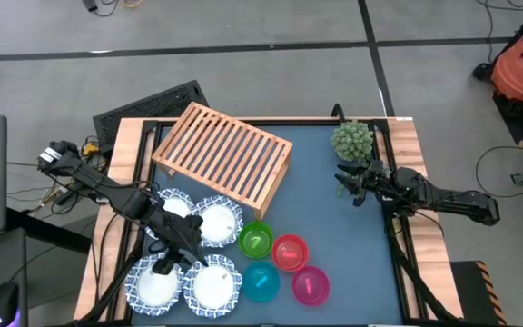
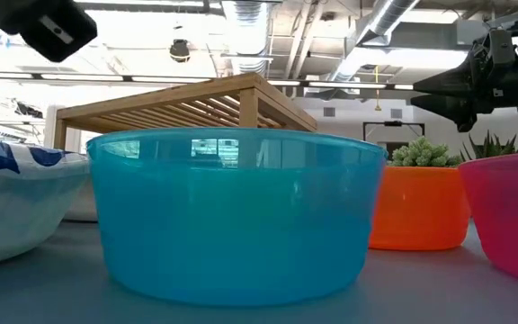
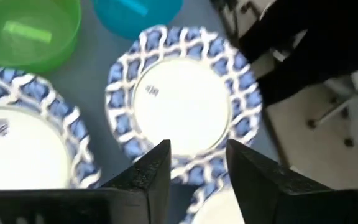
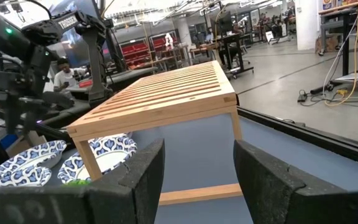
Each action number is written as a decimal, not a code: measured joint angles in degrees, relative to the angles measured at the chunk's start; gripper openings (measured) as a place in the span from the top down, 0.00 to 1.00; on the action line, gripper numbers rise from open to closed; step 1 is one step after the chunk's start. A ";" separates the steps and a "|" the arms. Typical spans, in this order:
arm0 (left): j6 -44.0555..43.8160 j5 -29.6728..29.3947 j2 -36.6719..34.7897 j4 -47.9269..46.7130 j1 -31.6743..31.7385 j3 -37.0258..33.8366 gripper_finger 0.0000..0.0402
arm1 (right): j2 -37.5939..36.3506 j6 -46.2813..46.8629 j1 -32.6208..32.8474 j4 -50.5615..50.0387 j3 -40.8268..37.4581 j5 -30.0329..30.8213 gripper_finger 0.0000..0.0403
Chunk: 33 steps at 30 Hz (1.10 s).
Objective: Place and stack bowls onto a shelf
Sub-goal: Put the blue and white bowl on the shelf
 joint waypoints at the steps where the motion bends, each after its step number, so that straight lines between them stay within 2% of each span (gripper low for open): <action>1: 1.10 -0.99 0.00 -1.24 0.00 0.00 0.63 | 0.02 0.02 0.00 0.00 0.00 0.00 0.46; 9: 10.53 -11.07 -0.02 -4.54 0.02 -0.62 0.48 | 0.00 0.02 0.00 0.00 0.00 0.00 0.46; 14: 11.19 -12.88 1.70 -5.01 0.29 -2.63 0.41 | 0.00 0.01 0.00 0.00 0.00 0.00 0.46; 17: 12.47 -13.57 4.20 -4.77 0.20 -2.80 0.39 | 0.02 0.02 0.00 0.00 0.00 0.00 0.46; 22: 15.12 -18.69 9.43 -4.66 0.41 -2.82 0.39 | 0.02 0.02 0.02 0.00 0.00 -0.02 0.46; 29: 15.17 -17.37 15.60 -4.09 0.79 -2.86 0.39 | 0.02 0.00 0.01 0.00 0.00 0.00 0.46; 33: 15.18 -19.60 15.88 -2.29 1.11 -2.86 0.39 | 0.02 0.02 0.01 -0.01 0.02 0.00 0.46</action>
